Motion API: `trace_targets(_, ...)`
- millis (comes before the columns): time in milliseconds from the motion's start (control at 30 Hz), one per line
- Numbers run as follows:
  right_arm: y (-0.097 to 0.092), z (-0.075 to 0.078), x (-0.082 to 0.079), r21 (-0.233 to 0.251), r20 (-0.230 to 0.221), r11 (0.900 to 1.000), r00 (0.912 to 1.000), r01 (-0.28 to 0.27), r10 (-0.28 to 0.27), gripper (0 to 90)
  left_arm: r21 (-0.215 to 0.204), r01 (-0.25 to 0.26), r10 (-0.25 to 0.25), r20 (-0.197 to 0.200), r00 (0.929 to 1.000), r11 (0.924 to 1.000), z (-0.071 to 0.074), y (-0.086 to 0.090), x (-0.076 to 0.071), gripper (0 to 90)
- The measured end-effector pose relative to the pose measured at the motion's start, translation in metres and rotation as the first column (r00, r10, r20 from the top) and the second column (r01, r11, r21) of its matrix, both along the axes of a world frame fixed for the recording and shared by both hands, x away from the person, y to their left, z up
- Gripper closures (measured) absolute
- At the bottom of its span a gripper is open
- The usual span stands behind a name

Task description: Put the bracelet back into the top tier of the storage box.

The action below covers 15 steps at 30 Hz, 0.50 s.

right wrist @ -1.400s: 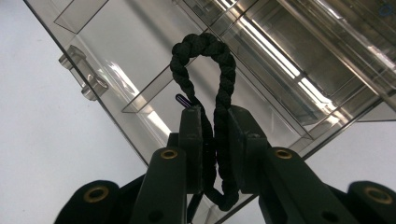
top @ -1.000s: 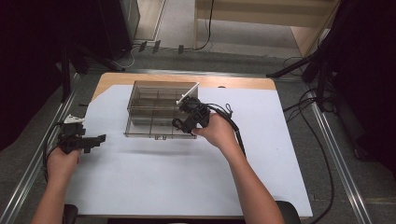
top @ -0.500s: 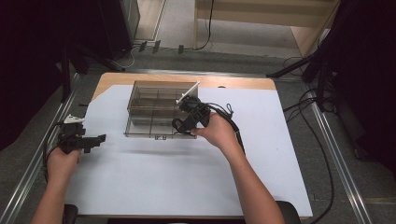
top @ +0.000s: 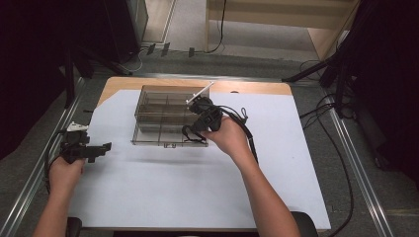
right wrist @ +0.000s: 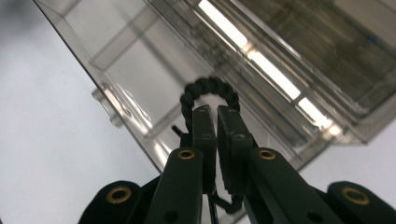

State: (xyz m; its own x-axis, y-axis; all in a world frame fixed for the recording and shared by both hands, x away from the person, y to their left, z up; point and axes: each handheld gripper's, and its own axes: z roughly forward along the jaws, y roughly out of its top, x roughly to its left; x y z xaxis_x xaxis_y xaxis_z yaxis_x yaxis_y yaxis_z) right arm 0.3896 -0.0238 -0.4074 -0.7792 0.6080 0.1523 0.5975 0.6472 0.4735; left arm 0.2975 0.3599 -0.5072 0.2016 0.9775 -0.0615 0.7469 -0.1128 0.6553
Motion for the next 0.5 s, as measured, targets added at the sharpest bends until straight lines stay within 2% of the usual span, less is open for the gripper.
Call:
trace_targets(233,0.011,0.003,-0.002,0.019,0.033,0.9997,0.9994,-0.014,0.013,89.0,0.001,-0.02,0.02,0.001,0.9998,0.9998,0.0,0.004,-0.005,14.0)
trace_targets(500,0.021,0.002,-0.003,0.022,0.032,0.9994,0.9992,-0.026,0.025,89.1,-0.001,-0.024,0.024,0.002,0.9997,0.9997,-0.001,0.007,-0.008,14.0)
